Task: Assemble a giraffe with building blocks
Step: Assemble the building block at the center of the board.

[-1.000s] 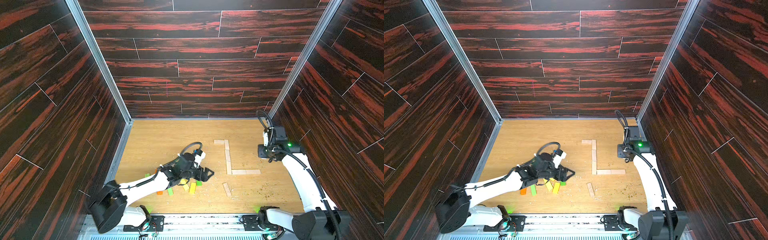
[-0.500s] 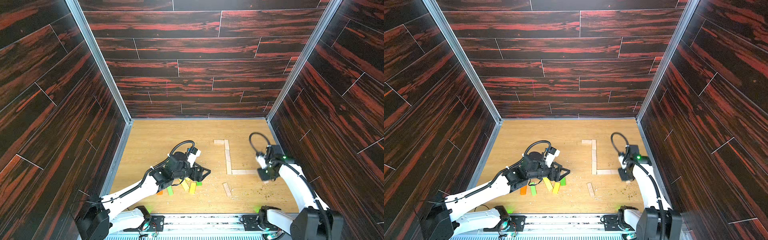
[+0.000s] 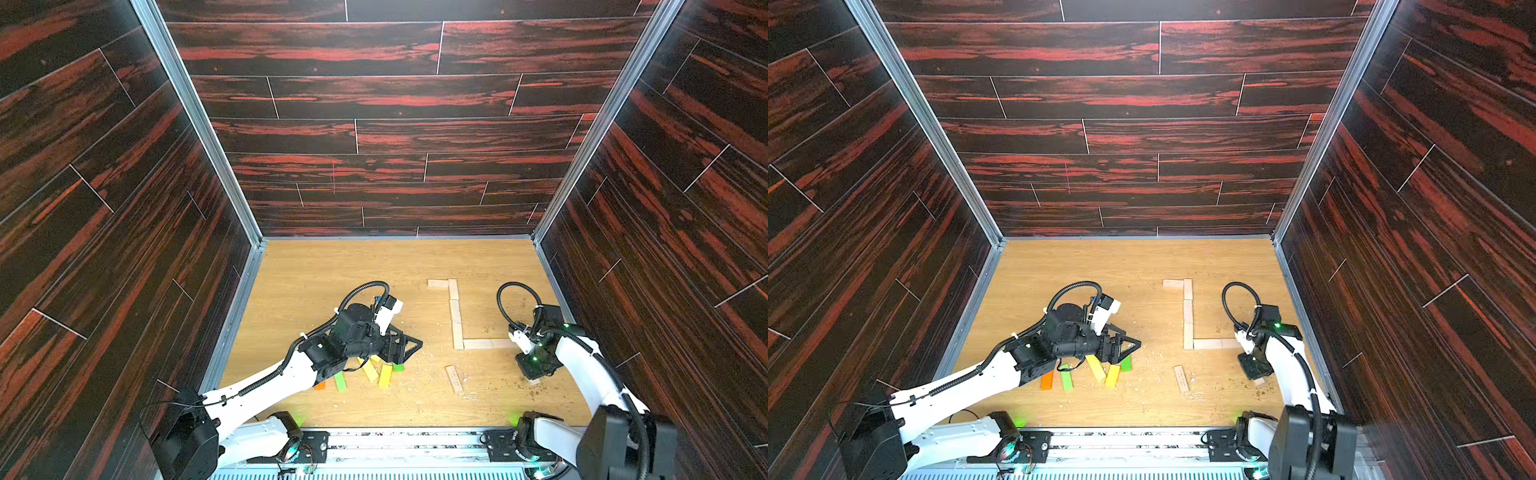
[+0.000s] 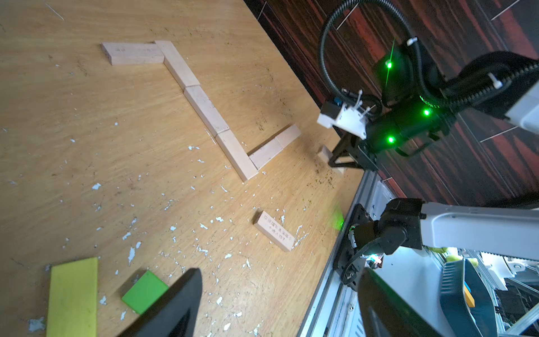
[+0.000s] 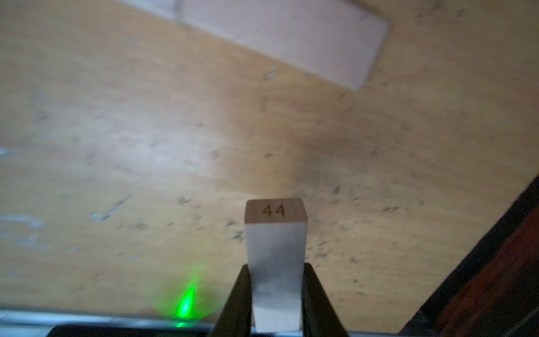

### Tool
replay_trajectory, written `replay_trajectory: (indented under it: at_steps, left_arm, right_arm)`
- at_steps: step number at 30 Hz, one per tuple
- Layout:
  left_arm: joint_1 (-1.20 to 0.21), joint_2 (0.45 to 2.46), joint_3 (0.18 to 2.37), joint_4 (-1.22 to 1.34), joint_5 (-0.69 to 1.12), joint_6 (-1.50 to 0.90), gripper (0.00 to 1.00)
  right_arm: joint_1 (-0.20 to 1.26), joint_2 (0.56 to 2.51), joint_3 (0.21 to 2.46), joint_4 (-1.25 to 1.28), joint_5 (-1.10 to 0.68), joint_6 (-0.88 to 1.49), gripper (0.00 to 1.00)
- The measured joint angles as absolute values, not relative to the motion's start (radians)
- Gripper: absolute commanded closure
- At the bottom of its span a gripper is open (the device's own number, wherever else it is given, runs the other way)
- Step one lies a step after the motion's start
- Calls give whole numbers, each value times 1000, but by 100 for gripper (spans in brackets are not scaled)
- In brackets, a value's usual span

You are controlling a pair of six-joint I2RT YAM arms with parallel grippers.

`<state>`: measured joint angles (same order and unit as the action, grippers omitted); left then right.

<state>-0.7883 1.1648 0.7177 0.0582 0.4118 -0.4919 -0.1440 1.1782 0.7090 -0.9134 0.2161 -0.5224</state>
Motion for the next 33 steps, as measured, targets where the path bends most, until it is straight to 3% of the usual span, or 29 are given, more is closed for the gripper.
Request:
replay_trajectory:
  at_steps: [19, 33]
  left_arm:
    - [-801, 1165, 713, 60, 416, -478, 13]
    - [-802, 1165, 704, 60, 416, -470, 13]
  right_arm:
    - [-202, 1301, 653, -752, 225, -642, 100]
    - [-205, 1384, 720, -733, 222, -629, 88]
